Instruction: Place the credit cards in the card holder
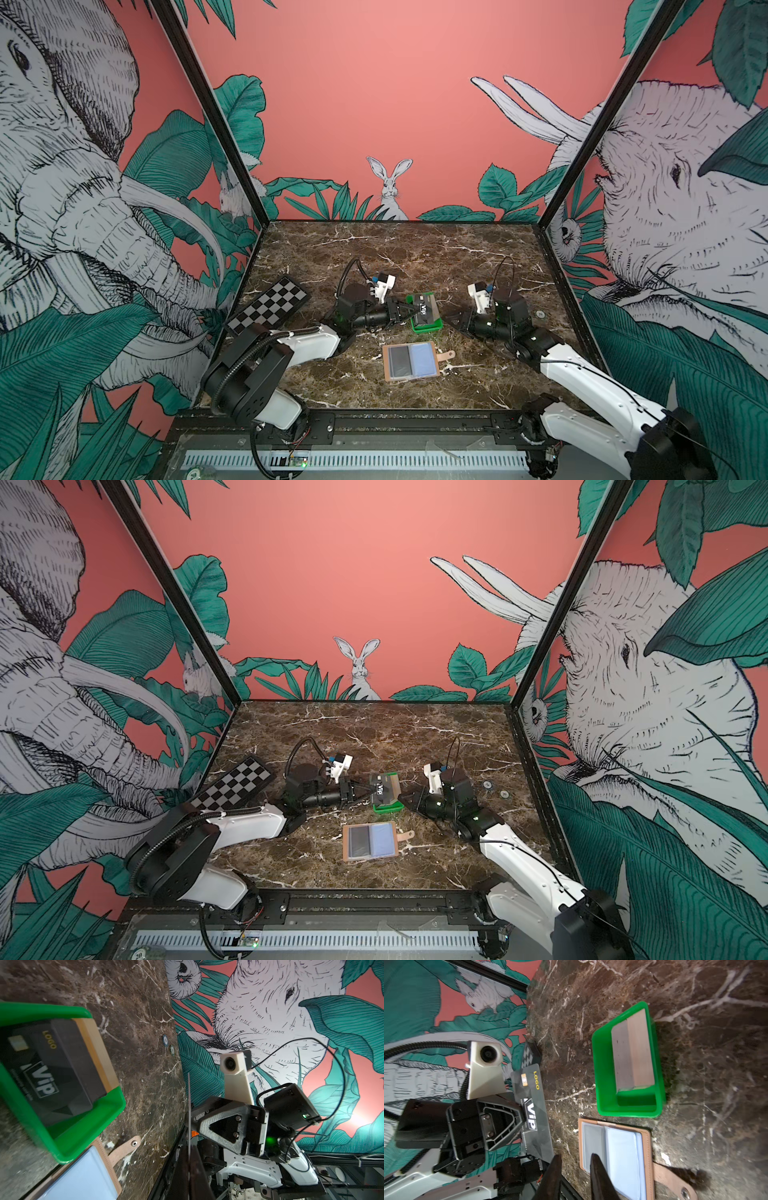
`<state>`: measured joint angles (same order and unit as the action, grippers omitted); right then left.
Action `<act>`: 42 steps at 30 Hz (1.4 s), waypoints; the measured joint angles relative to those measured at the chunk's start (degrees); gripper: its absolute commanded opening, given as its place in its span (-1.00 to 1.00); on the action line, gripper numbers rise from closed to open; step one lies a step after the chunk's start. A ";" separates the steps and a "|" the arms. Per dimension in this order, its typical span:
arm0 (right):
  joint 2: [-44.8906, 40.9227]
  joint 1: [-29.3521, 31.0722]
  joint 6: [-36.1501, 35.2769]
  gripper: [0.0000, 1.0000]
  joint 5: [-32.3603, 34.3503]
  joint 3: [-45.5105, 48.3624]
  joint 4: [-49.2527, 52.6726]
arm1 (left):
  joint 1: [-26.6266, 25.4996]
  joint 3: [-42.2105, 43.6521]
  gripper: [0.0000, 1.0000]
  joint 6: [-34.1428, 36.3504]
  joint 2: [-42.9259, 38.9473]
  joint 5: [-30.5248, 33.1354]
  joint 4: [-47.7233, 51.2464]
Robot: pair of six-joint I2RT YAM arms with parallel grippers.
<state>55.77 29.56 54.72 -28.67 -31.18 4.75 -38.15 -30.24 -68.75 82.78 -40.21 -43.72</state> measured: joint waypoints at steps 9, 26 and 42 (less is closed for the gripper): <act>-1.79 9.27 -4.20 -0.56 11.80 -1.22 9.64 | -0.66 8.72 -0.98 3.43 -10.16 3.96 7.10; 12.31 19.76 -3.19 -0.65 20.26 -0.76 12.81 | -10.58 17.88 -0.98 2.23 -18.03 17.90 14.75; 21.07 20.33 -3.72 -0.73 22.27 -3.58 12.00 | -12.24 18.51 -0.99 0.79 -14.51 20.87 12.66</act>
<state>76.84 49.89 51.00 -6.39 -34.76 16.75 -50.39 -11.73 -67.96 68.27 -19.33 -31.07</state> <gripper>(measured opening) 0.135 0.047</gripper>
